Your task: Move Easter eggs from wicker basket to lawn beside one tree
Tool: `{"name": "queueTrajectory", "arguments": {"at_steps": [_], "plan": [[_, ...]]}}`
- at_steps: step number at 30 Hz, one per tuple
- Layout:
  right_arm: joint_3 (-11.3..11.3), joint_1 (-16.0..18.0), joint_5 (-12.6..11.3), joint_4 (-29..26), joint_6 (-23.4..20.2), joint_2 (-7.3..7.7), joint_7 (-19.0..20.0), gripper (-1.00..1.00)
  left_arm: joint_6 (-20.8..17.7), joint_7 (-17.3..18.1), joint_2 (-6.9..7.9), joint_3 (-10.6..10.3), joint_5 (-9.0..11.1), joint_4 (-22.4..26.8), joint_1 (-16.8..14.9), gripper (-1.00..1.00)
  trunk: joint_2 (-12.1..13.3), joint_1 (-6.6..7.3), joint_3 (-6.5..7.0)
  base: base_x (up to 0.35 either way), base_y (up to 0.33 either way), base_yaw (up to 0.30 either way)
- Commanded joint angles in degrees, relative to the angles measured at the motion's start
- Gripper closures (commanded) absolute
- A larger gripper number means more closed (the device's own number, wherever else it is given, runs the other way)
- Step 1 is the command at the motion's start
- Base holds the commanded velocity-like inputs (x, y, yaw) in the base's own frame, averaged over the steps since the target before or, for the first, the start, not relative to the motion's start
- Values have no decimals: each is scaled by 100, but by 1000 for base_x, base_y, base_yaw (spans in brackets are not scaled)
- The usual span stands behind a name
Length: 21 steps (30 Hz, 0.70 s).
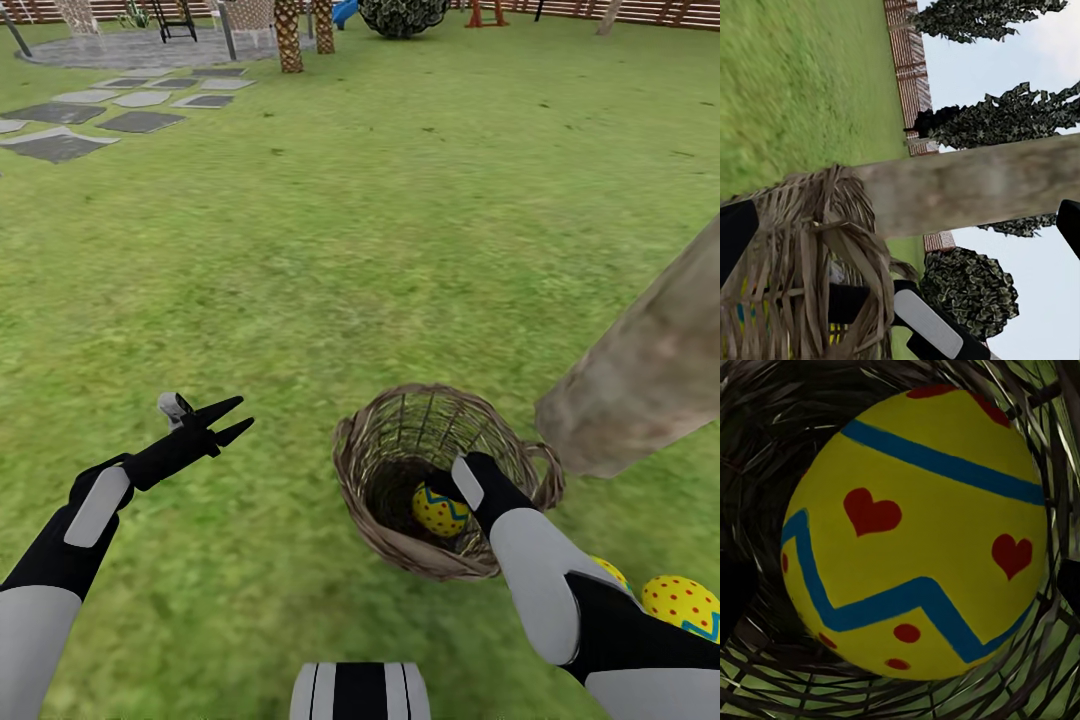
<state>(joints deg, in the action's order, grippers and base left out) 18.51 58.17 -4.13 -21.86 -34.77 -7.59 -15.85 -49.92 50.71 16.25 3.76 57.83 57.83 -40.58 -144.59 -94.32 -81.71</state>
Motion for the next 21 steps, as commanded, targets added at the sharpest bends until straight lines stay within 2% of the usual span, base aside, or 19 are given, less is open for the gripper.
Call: {"name": "queueTrajectory", "arguments": {"at_steps": [1, 21], "plan": [[13, 1, -35, -11, -18, -4, -41, -100, -27, 9, 1, 2, 9, -2, -2, -100, -1, 1, -4, 0, 0, 0], [4, 1, -35, -12, -22, -29, -6, -100, -13, 9, 1, 2, 9, -1, -2, -100, -15, -25, -225, 0, 0, 0]]}}
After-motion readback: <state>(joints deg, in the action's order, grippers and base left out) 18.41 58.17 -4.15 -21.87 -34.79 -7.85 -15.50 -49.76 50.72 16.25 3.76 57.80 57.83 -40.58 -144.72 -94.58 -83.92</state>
